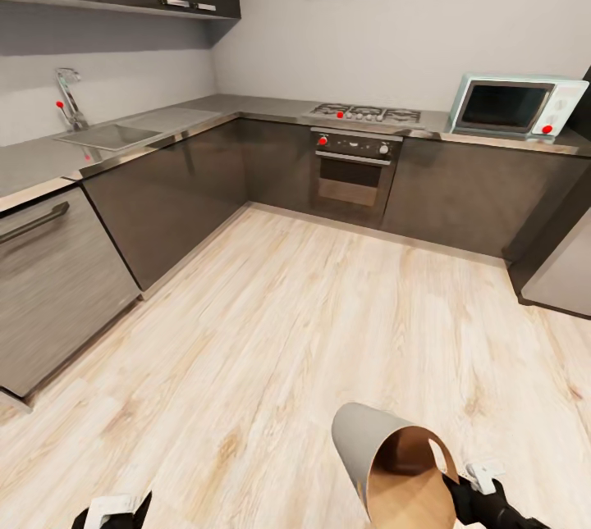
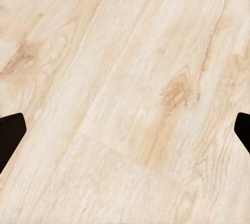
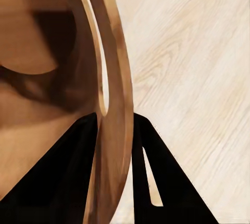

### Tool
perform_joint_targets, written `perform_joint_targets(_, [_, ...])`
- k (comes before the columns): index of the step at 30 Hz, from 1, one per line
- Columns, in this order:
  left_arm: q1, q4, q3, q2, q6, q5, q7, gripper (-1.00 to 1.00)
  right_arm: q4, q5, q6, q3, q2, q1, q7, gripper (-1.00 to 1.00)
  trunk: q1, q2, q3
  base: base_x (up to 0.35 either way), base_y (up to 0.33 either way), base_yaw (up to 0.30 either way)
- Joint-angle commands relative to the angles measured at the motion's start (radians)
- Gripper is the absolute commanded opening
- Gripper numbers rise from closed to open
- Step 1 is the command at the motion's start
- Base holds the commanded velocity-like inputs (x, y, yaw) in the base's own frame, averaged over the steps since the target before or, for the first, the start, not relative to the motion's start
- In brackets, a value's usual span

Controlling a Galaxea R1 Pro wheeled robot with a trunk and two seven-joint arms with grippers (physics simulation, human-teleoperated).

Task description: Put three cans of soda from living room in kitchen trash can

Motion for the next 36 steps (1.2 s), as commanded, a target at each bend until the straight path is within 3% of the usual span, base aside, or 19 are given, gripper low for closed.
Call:
perform_joint_targets(1, [0.003,0.001,0.000,0.000,-0.006,0.000,-0.001,1.00,-0.001,-0.007,-0.017,-0.006,0.002,0.018,0.008,-1.00,0.000,0.000,0.000,0.000,0.000,0.000])
perform_joint_targets(9, [0.013,0.002,0.000,0.001,-0.049,0.001,-0.001,1.00,0.012,-0.012,-0.099,-0.018,0.007,0.085,0.010,-1.00,0.000,0.000,0.000,0.000,0.000,0.000])
perform_joint_targets(14, [0.018,0.034,0.000,0.000,-0.075,0.002,-0.002,1.00,0.105,-0.044,-0.334,-0.022,0.008,0.115,-0.002,-1.00,0.000,0.000,0.000,0.000,0.000,0.000])
perform_joint_targets(17, [0.018,0.053,0.000,-0.001,-0.081,0.002,-0.002,1.00,0.137,-0.051,-0.369,-0.023,0.007,0.118,-0.004,-1.00,0.000,0.000,0.000,0.000,0.000,0.000])
perform_joint_targets(25, [0.017,0.067,0.000,-0.003,-0.086,0.001,-0.002,1.00,0.159,-0.059,-0.392,-0.025,0.007,0.121,-0.011,-1.00,0.000,0.000,0.008,0.000,0.000,0.000])
perform_joint_targets(36, [0.017,0.068,0.000,-0.002,-0.087,0.000,-0.017,1.00,0.161,-0.068,-0.395,-0.071,0.008,0.121,-0.009,-1.00,0.000,0.000,0.025,0.019,0.000,0.000])
